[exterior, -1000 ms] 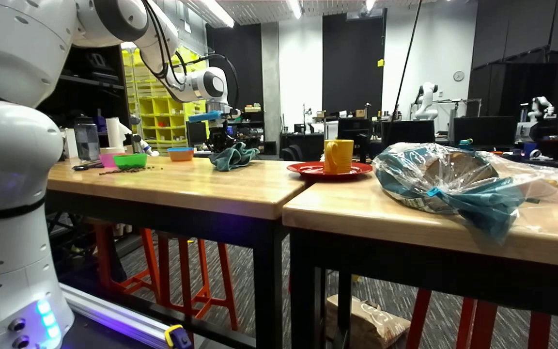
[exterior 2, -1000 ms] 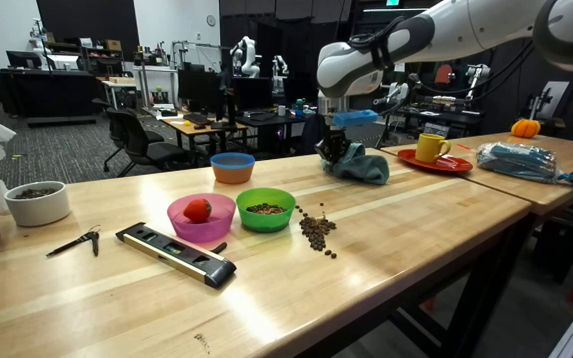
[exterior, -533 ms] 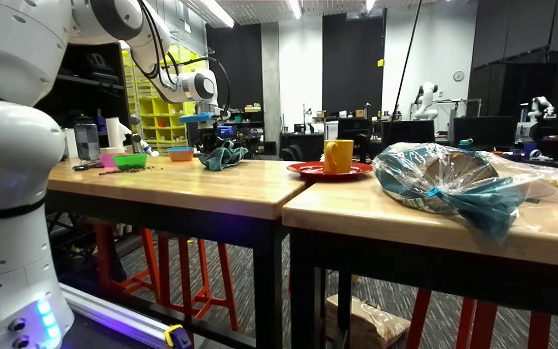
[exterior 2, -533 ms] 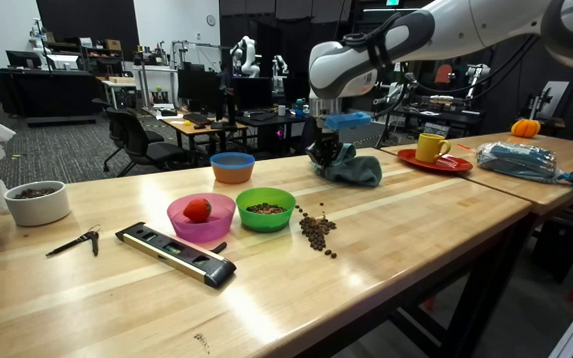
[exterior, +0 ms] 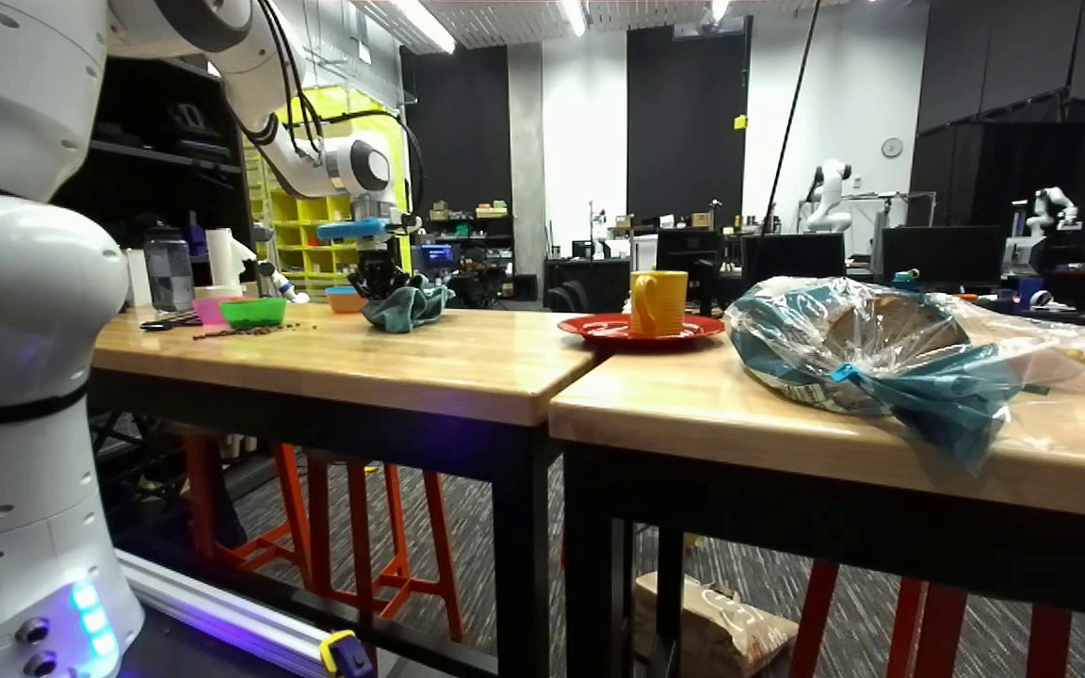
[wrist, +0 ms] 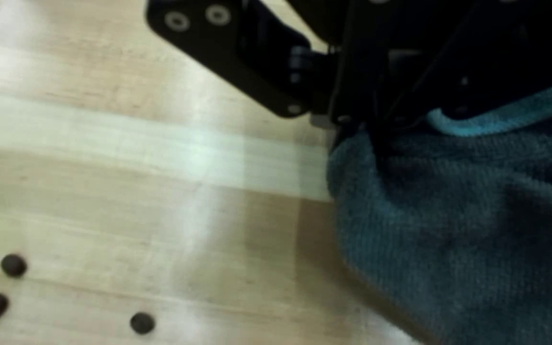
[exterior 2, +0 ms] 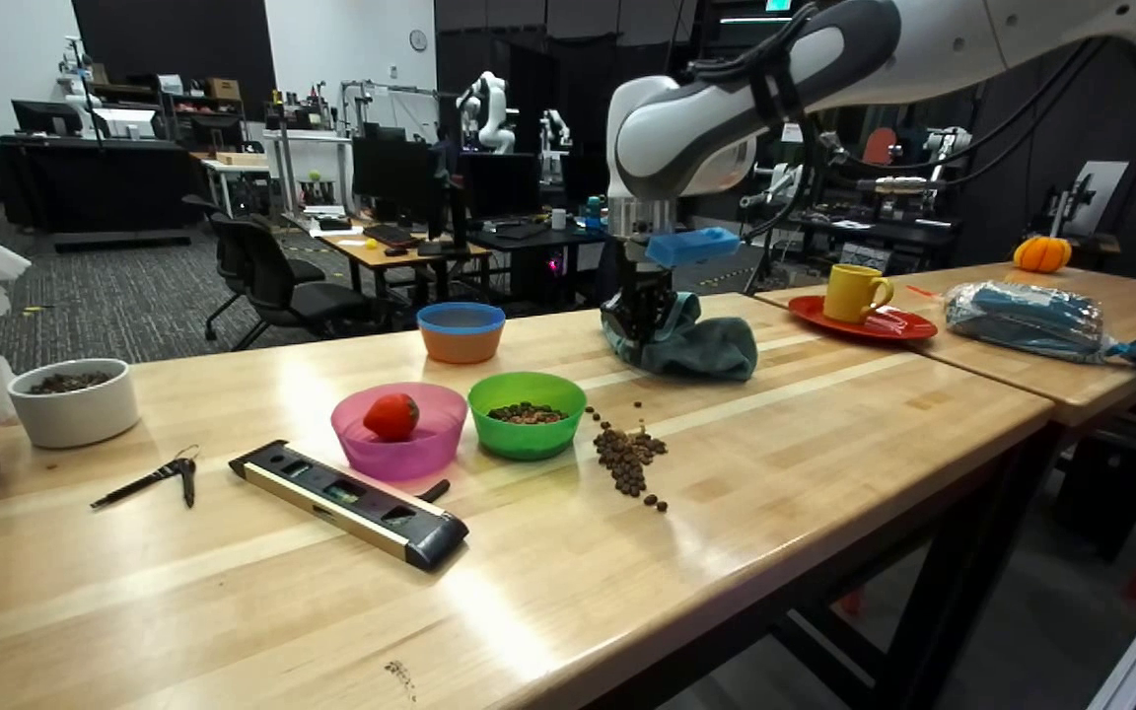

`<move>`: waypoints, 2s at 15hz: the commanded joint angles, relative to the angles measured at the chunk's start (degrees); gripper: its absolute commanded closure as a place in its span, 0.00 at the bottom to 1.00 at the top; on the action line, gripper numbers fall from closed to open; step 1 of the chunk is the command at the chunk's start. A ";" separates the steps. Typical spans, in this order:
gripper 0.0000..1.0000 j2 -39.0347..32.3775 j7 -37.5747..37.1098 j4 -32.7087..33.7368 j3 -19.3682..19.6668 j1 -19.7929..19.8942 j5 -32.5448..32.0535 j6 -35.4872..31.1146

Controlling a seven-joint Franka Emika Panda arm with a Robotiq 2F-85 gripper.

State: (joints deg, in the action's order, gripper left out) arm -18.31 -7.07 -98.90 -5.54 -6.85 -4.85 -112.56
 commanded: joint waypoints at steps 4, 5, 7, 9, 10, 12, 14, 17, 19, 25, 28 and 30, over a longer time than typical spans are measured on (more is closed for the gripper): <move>0.98 6.80 -0.53 -10.56 -2.38 -2.71 1.22 -2.32; 0.98 7.05 -0.83 -11.26 -2.79 -3.16 1.34 -2.52; 0.98 7.29 -1.63 -12.30 -3.63 -4.18 1.27 -3.08; 0.98 7.18 -2.68 -12.80 -4.47 -5.20 1.48 -3.42; 0.98 7.05 -3.39 -12.86 -4.89 -5.79 1.35 -3.58; 0.98 6.58 -4.62 -12.66 -5.68 -6.93 1.18 -3.73; 0.98 6.04 -5.83 -12.20 -6.45 -8.10 0.90 -3.69; 0.98 5.22 -7.79 -11.52 -7.36 -9.73 0.62 -3.76; 0.98 4.84 -9.06 -11.27 -7.79 -10.63 0.43 -3.75; 0.98 5.58 -10.31 -12.47 -7.90 -11.57 -0.48 -3.66; 0.98 6.49 -9.34 -13.70 -7.50 -11.04 -0.85 -3.96; 0.98 7.17 -8.21 -14.34 -7.34 -10.73 -1.23 -3.89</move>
State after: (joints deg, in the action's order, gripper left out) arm -11.63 -15.90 -109.12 -12.79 -17.60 -5.49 -114.70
